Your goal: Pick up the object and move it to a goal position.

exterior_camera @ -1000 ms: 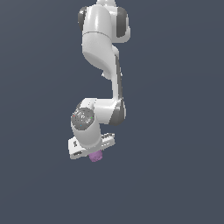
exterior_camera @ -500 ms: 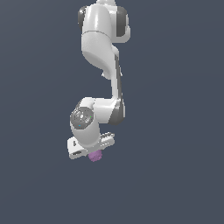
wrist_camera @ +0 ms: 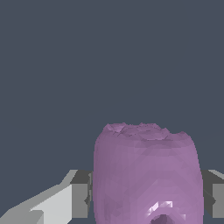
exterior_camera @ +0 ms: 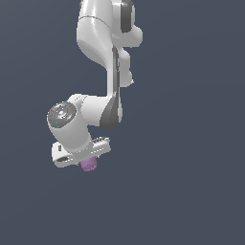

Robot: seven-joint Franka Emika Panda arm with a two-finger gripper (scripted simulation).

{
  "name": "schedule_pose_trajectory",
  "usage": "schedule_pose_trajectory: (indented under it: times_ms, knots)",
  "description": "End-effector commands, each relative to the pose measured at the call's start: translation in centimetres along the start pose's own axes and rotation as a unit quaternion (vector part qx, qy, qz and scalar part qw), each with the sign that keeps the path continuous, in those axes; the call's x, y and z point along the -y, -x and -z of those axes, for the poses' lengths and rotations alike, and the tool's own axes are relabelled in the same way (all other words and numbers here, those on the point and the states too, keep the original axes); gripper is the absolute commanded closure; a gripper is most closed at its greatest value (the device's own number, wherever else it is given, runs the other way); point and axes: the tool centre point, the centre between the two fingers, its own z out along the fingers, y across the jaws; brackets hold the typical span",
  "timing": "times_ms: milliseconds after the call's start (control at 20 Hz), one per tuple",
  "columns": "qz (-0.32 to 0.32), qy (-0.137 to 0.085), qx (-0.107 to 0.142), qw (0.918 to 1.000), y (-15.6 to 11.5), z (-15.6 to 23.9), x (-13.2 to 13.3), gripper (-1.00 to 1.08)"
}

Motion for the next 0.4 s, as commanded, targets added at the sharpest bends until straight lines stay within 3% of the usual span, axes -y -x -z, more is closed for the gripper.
schedule_pose_trajectory:
  times_ms: [0,350]
  knots:
    - [0.000,0.000,0.000,1.0000,0.8,1.3,-1.4,1.08]
    - [0.000,0.000,0.000,1.0000,1.1,2.1,-2.4,1.08]
